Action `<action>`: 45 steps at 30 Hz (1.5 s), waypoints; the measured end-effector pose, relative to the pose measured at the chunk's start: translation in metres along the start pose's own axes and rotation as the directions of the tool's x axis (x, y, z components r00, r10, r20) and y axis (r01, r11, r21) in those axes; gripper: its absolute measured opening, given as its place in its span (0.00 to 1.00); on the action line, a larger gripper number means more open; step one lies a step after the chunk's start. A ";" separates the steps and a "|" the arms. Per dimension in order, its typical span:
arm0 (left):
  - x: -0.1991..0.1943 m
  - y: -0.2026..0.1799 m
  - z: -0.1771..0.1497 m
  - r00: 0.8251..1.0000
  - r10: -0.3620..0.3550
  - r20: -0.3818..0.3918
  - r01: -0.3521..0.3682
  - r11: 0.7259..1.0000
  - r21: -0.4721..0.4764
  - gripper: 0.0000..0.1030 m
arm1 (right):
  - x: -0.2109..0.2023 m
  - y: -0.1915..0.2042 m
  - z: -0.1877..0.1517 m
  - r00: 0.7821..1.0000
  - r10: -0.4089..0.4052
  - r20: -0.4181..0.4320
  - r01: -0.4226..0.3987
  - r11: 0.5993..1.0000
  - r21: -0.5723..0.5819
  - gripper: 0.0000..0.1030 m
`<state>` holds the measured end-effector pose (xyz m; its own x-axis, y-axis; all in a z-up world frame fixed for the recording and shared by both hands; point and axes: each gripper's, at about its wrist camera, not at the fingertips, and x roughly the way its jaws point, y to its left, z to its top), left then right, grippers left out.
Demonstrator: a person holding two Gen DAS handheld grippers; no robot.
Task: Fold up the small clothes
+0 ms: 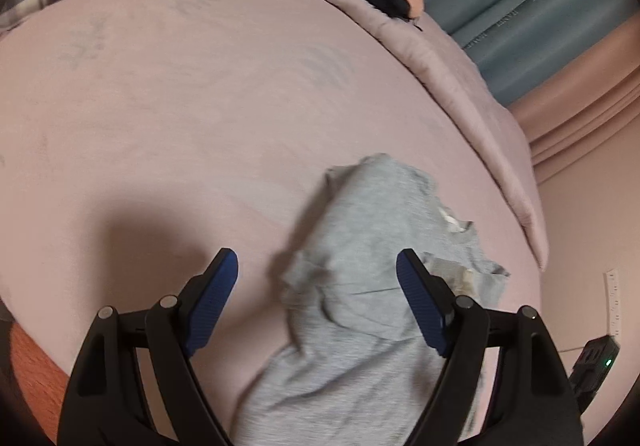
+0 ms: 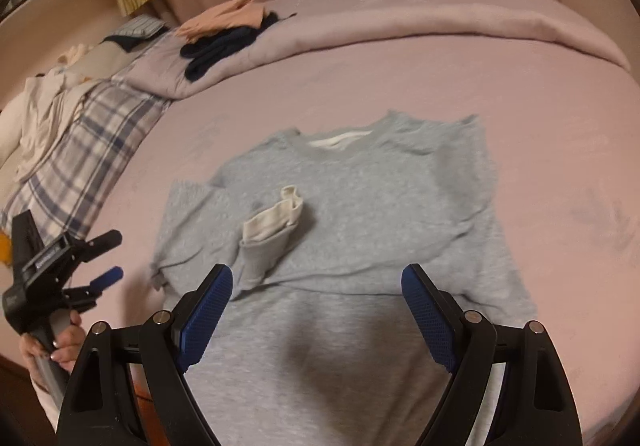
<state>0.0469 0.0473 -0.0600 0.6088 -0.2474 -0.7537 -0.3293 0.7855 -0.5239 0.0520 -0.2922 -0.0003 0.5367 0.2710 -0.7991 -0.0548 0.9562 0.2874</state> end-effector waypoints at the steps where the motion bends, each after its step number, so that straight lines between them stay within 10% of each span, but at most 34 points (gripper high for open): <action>1: 0.000 0.001 -0.001 1.000 0.012 0.003 -0.012 1.000 0.007 0.79 | 0.004 0.000 0.001 1.000 0.000 -0.011 0.000 1.000 0.003 0.84; 20: 0.012 0.014 -0.013 0.998 0.053 -0.028 -0.053 0.998 0.018 0.65 | 0.090 0.033 0.016 0.968 0.100 -0.232 -0.098 0.995 0.019 0.74; 28: 0.014 0.016 -0.013 0.998 0.055 -0.036 -0.055 0.998 0.019 0.65 | 0.106 0.037 0.015 0.965 0.038 -0.261 -0.049 0.998 -0.035 0.24; 45: 0.011 0.016 -0.012 0.998 0.046 -0.042 -0.045 0.999 0.030 0.65 | 0.034 0.051 0.038 1.000 0.012 -0.004 -0.013 0.986 -0.163 0.18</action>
<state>0.0400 0.0500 -0.0813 0.5619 -0.2344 -0.7933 -0.3347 0.8126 -0.4771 0.0996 -0.2379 0.0069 0.5329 0.2831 -0.7974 -0.1985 0.9579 0.2075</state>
